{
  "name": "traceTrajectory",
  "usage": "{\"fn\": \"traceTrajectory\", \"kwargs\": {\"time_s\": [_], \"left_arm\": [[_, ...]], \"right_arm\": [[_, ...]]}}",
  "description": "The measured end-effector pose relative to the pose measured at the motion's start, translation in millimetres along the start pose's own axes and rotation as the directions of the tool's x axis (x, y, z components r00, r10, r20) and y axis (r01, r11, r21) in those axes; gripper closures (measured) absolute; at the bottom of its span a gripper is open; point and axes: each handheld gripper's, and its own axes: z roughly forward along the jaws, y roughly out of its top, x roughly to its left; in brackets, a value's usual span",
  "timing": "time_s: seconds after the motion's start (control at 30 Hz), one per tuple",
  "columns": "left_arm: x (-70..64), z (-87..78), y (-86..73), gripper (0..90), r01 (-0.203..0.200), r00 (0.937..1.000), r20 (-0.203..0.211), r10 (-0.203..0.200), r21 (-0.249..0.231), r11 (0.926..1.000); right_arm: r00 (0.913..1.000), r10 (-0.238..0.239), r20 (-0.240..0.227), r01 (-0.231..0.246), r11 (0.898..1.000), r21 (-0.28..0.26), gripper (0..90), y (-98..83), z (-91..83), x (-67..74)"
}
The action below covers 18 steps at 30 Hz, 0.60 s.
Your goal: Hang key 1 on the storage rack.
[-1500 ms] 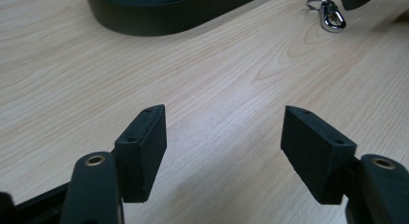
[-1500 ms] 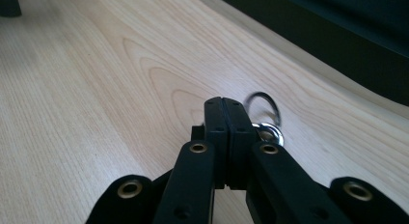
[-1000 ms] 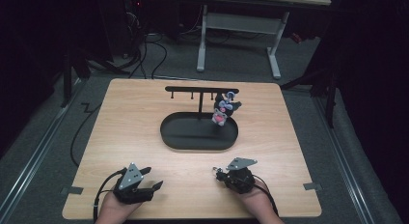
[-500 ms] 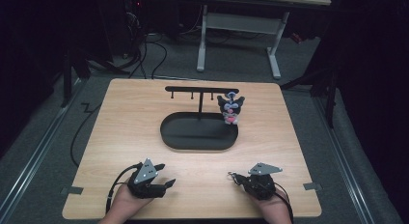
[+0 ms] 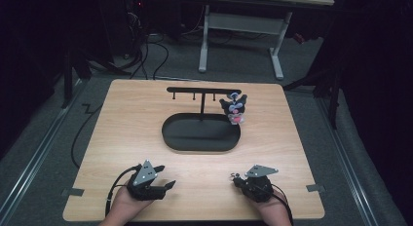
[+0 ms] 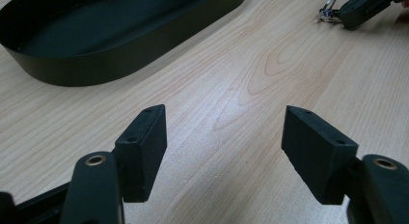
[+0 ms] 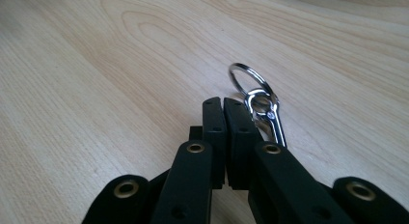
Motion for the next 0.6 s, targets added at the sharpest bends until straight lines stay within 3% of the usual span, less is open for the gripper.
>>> {"fn": "traceTrajectory", "kwargs": {"time_s": [0.17,0.43,0.6], "left_arm": [[0.1,0.1,0.1,33.4,0.0,1.0,0.0,0.0,0.0,1.0],[0.1,-0.9,-0.5,33.5,0.0,1.0,-0.002,0.0,0.001,1.0],[0.8,-2.8,-1.4,33.4,0.006,1.0,-0.007,-0.006,-0.003,1.0]], "right_arm": [[0.9998,0.022,0.001,-0.022,1.0,0.001,88.6,-2.0,-1.7,-3.9],[1.0,-0.008,0.004,0.008,1.0,-0.008,87.8,3.2,3.2,2.4],[0.9999,0.007,0.009,-0.007,1.0,-0.009,87.9,4.3,5.5,-2.6]]}}
